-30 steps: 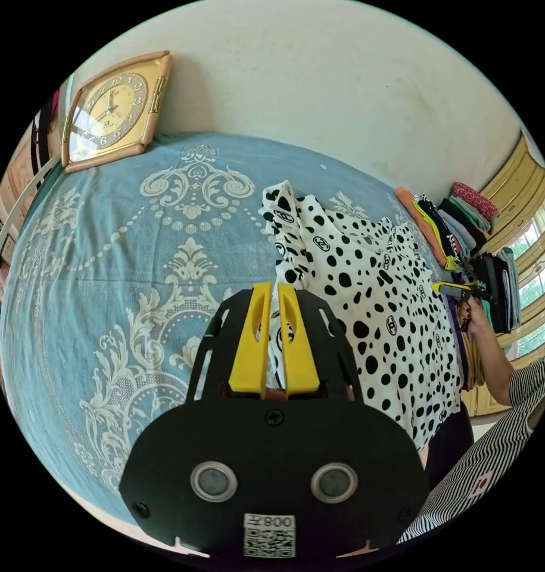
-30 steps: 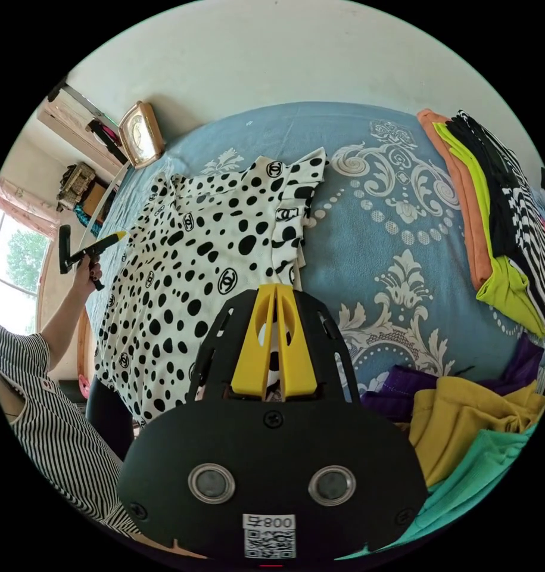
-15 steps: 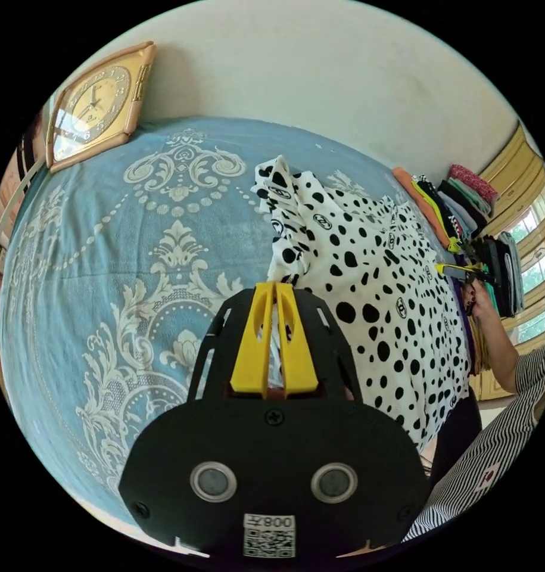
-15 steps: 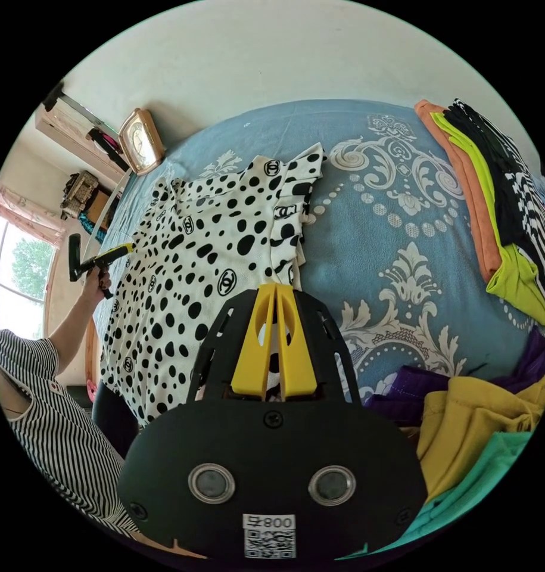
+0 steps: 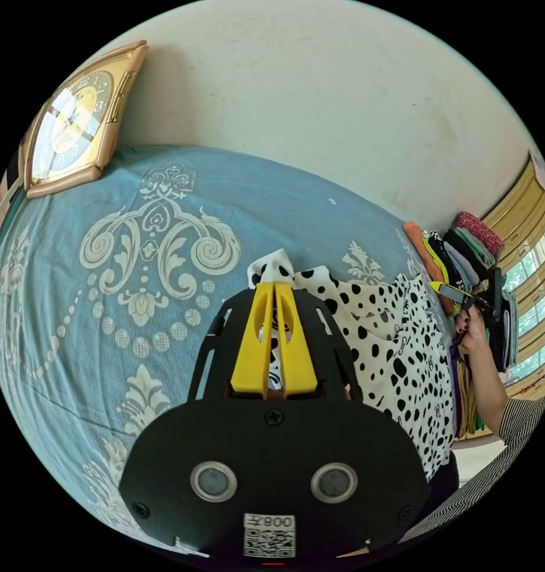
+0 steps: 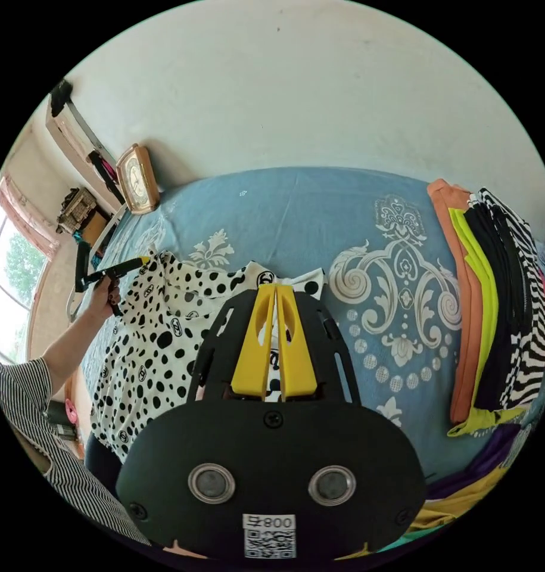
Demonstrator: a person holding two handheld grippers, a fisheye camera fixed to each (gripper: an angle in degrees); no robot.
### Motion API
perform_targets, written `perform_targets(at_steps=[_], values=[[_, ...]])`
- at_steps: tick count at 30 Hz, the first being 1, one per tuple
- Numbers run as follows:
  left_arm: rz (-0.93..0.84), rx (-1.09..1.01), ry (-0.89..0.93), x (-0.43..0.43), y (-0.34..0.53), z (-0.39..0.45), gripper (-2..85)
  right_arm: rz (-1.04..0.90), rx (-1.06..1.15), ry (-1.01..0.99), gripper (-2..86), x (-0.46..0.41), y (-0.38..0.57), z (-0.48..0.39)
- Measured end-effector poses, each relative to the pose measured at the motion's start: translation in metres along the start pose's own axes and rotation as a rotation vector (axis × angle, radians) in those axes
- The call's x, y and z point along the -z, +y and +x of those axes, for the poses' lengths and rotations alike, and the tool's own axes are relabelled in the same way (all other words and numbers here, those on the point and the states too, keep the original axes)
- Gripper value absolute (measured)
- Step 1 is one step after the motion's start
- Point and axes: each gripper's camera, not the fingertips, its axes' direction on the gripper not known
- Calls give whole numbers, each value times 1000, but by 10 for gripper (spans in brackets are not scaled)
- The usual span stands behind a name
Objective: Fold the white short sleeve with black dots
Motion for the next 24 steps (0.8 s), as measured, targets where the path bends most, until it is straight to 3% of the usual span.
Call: perform_targets(at_steps=[4,12,18,24], values=[[9,61,-32,12,7,-9,7,-169,-78,55,0,-48,-25,26],[72,103,109,114,89,-13,28,-17,-151,-46,0,25,0,28],[-77,162,185,201,231,2,55,-65,-119,-133,1,107,115,-19],[-224,338,222,268,364,12,74,-213,-241,-189,4,167,262,-55]])
